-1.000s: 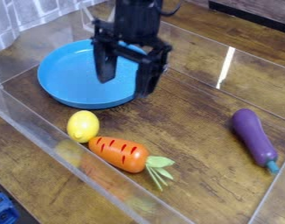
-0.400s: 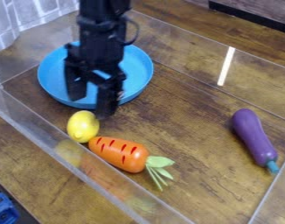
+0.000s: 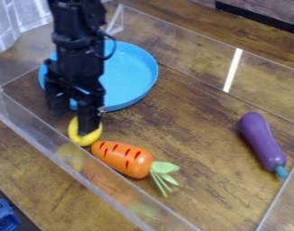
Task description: Put the lemon on the blue tray
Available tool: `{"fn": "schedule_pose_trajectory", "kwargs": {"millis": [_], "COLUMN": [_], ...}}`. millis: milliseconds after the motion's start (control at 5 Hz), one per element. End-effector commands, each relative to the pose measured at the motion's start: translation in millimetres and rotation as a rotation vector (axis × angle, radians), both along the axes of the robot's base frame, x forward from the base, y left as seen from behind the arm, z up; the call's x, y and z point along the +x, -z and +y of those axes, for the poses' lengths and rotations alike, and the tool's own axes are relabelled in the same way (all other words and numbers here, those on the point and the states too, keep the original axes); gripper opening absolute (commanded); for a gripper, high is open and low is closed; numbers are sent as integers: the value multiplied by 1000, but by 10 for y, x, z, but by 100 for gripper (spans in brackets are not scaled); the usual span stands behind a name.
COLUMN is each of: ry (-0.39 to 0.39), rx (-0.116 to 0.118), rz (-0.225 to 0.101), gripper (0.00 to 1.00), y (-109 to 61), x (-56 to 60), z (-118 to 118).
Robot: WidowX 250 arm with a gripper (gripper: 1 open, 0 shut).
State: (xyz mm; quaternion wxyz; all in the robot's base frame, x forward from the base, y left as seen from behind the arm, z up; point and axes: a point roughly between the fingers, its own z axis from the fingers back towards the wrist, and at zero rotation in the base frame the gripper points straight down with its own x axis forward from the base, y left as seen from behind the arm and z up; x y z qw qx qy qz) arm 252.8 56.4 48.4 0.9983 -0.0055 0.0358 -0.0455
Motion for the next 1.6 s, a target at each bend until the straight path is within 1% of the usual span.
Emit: {"fn": "schedule_pose_trajectory", "kwargs": {"millis": [0, 200, 400, 600, 800, 1200, 1400], "ry": [-7, 59, 132, 77, 21, -73, -114], "rx": [2, -8, -9, -3, -1, 9, 21], "rz": [-95, -105, -109, -106, -104, -100, -92], "gripper": [100, 100, 100, 100, 0, 0, 0], "y": [-109, 112, 223, 227, 231, 237, 237], "x": [64, 68, 74, 59, 42, 171, 241], "z": [75, 104, 121, 185, 249, 100, 30]}}
